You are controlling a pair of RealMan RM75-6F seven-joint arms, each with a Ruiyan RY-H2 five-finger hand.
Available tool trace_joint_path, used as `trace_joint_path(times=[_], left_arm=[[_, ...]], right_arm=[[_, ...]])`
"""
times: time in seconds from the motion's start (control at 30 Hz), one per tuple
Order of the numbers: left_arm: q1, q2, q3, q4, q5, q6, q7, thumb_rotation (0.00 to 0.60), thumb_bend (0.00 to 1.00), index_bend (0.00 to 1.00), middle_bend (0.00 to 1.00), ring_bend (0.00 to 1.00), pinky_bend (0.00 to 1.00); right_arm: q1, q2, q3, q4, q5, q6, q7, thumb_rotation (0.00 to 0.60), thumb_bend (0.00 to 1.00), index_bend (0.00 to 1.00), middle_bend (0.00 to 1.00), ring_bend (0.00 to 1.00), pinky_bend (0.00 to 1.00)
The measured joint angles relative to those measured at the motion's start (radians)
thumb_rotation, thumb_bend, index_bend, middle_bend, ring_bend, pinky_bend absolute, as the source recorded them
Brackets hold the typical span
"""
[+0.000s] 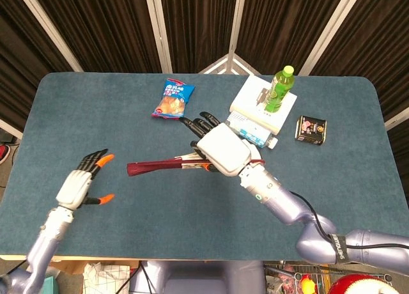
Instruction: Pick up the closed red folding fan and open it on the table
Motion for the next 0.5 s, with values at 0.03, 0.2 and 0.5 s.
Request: trace_joint_path(times=[0.03,0.2,0.5], left_arm=[[-0.013,-0.023,-0.005,0.01,0.005,0.003,-0.023,0.6,0.04,0.15,0.0,0.0,0.0],[-0.057,-0.119,-0.03,0.062,0.017,0.031,-0.111,0.6,0.04,0.18,0.0,0.0,0.0],[-0.14,-0.233,-0.068,0.121,-0.004,0.017,-0.344,0.6,0.02,0.19,0.0,0.0,0.0]], right_arm=[[0.003,-0.006,-0.001,-0.001,0.007,0.006,0.0,0.6,0.39,0.87,0.12,0.21,0.16],[0.017,-0.034,-0.013,-0.003,0.016,0.033,0.005,0.6,0.39,0.86,0.12,0.21,0.16],[0.023,-0.039,-0.038,-0.035,0.022,0.058,-0.005,0.6,0.39,0.87,0.12,0.21,0.16]])
